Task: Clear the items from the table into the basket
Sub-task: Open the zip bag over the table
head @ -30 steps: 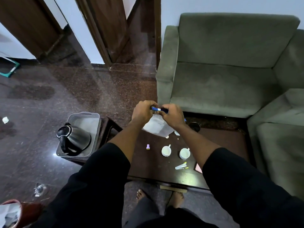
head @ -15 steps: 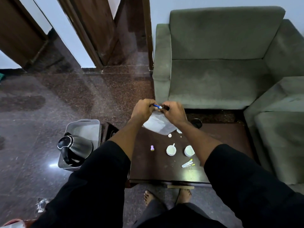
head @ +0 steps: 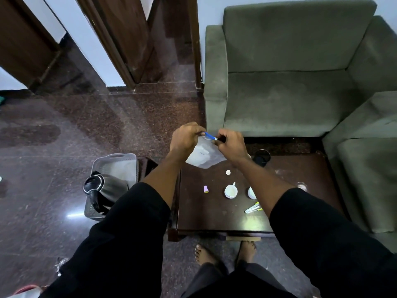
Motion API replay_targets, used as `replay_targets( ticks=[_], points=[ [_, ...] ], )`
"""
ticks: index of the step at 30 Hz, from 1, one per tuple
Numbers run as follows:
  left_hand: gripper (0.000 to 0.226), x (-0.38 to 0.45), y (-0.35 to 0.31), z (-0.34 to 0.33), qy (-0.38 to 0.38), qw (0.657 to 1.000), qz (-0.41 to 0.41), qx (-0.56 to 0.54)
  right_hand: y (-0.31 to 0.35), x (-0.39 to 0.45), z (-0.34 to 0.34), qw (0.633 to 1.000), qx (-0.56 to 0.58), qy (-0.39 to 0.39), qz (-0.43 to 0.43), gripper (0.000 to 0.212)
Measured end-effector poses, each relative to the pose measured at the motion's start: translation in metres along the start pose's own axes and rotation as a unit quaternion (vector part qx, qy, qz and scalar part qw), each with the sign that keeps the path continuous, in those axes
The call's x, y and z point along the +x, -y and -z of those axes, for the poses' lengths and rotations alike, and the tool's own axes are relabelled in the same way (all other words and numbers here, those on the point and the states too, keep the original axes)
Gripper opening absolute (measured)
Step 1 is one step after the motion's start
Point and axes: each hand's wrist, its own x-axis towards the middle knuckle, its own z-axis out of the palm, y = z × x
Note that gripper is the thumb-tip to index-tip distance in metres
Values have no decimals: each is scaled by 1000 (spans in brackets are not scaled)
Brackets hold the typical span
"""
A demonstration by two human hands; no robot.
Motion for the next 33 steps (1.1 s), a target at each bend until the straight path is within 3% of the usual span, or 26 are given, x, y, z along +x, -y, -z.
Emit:
replay_targets(
  ticks=[4,11,17,22,26,30,33],
  points=[
    [17,-6,12,12,-52,995,69,-45,-22,-15,6,998,-22,8,-53,7],
    [13,-14,17,18,-62,989,95,-98,-31,-32,6,994,-19,35,-105,12],
    [15,-13,7,19,-19,992,65,-109,-11,-31,10,997,35,20,-59,49],
    [15,-10,-12,10,1,992,37,-120,-1,-30,14,997,-21,60,-51,29],
    [16,-8,-20,3,24,989,29,-143,3,-38,17,996,-41,55,-49,31],
    [34,-9,-27,-7,37,978,61,-195,5,-40,24,996,-64,33,-58,36],
    [80,-11,-33,-14,49,961,156,-223,6,-37,29,995,-68,28,-67,26]
  ],
)
